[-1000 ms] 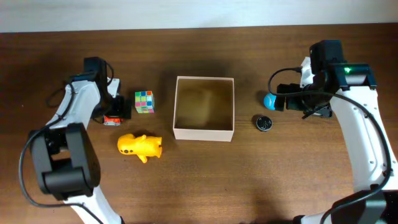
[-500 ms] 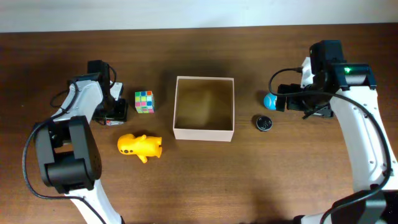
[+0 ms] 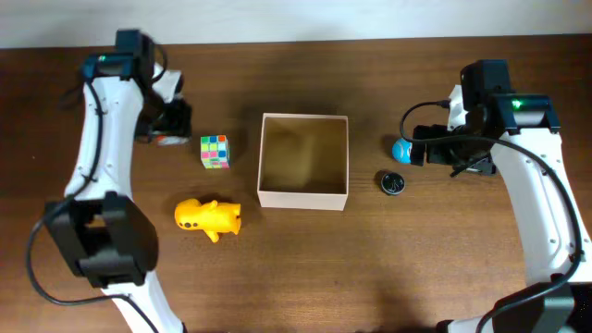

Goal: Pack container
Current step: 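Carry the red truck into the box with the left gripper and release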

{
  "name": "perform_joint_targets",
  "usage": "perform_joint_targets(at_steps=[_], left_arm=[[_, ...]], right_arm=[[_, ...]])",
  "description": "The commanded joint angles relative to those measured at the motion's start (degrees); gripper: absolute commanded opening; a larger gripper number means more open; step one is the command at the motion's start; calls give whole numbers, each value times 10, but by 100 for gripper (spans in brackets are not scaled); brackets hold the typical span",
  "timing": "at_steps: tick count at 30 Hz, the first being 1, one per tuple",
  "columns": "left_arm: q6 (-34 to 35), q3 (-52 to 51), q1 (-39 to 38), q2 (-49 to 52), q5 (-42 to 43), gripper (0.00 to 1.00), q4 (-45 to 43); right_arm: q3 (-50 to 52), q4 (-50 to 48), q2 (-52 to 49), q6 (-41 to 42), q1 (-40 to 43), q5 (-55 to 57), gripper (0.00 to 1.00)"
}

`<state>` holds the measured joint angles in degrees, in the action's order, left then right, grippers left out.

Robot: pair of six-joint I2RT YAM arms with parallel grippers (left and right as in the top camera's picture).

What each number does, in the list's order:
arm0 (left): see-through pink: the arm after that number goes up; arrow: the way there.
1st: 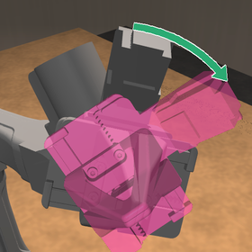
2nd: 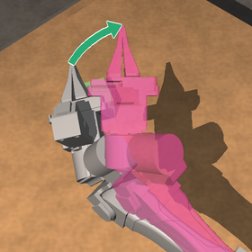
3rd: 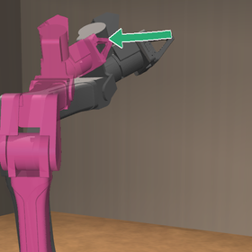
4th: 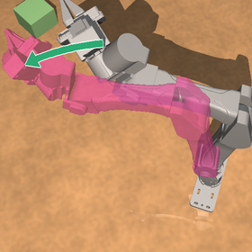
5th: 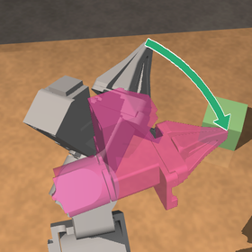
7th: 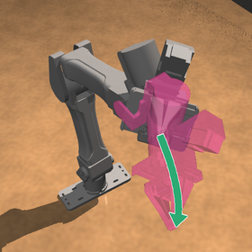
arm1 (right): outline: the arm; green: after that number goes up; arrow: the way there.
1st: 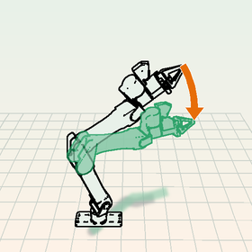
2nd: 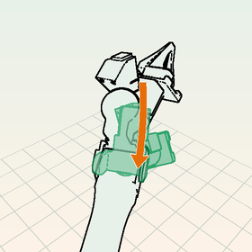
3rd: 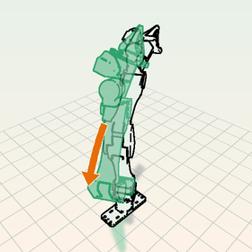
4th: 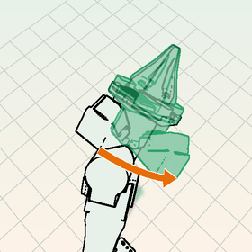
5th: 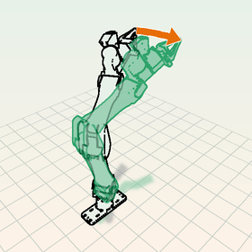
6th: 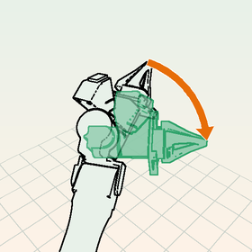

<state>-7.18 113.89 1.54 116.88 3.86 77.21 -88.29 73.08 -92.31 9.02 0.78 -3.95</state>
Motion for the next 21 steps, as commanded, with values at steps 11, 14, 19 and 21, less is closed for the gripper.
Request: perform_joint_targets(at_steps=[11, 14, 19, 21], left_arm=[[172, 43, -230, -33, 31, 36, -21], [212, 43, -268, -13, -35, 36, -25], [240, 43, -301, 48, -52, 36, -31], [245, 43, -304, 79, -52, 36, -31]], right_arm=[[-8, 0, 7, -2, 5, 8, 99], [-8, 1, 7, -2, 5, 8, 99], [-8, 2, 7, -2, 5, 8, 99], [-8, 2, 7, -2, 5, 8, 99]])
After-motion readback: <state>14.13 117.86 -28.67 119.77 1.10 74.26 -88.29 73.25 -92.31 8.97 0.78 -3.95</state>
